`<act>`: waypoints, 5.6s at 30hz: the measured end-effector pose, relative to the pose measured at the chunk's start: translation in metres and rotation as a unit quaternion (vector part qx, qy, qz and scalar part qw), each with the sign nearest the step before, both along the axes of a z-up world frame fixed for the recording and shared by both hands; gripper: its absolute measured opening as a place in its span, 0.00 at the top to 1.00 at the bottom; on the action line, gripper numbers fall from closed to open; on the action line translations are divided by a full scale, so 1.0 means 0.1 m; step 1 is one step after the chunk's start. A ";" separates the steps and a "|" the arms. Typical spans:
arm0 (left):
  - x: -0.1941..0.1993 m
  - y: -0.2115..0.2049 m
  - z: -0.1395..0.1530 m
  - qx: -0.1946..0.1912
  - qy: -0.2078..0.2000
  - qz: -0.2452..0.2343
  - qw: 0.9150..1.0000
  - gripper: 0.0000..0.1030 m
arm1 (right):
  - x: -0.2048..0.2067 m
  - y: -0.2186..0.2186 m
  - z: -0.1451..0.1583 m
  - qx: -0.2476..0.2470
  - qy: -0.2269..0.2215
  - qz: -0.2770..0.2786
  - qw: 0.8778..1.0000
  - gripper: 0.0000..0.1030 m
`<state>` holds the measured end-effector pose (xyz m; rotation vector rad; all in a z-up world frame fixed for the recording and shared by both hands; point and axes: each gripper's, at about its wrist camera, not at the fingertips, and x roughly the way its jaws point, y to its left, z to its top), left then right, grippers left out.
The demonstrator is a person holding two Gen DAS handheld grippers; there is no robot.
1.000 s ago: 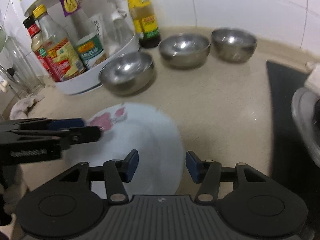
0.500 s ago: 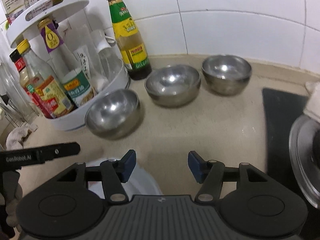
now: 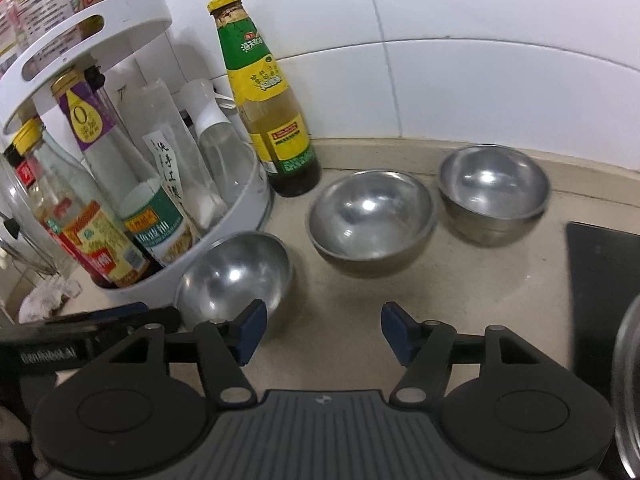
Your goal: Organize plates and bowls
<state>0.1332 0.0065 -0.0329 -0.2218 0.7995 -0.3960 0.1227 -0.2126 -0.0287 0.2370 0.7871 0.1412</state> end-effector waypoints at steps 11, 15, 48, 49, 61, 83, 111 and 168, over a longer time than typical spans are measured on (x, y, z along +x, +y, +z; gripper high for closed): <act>0.31 -0.13 -0.21 0.010 0.026 0.000 1.000 0.23 | 0.58 0.13 -0.36 0.026 0.080 0.031 0.996 0.41; 0.37 -0.18 -0.30 0.017 0.047 -0.015 0.999 0.34 | 0.63 0.09 -0.49 0.047 0.104 0.040 0.993 0.44; 0.09 -1.27 -0.44 0.059 0.070 -0.211 0.973 0.48 | -0.36 -0.80 -0.44 0.076 0.139 -0.064 0.985 0.70; 0.09 -1.26 -0.43 0.059 0.069 -0.211 0.973 0.45 | -0.36 -0.81 -0.42 0.074 0.138 -0.065 0.986 0.69; 0.21 -0.99 -0.02 0.050 0.018 -0.176 0.983 0.34 | -0.36 -0.99 0.05 0.024 0.092 -0.066 0.993 0.59; 1.28 -1.39 -0.23 0.142 0.084 -0.047 0.985 0.22 | 1.07 -0.94 -0.27 0.069 0.165 -0.016 0.984 0.52; 1.00 -1.33 0.23 0.112 0.052 -0.125 0.984 0.69 | 0.92 -0.89 0.12 0.055 0.157 0.012 0.986 0.79; 0.37 -1.28 0.12 0.128 0.060 -0.171 0.975 0.49 | -0.01 -1.14 0.08 0.036 0.180 -0.014 0.983 0.74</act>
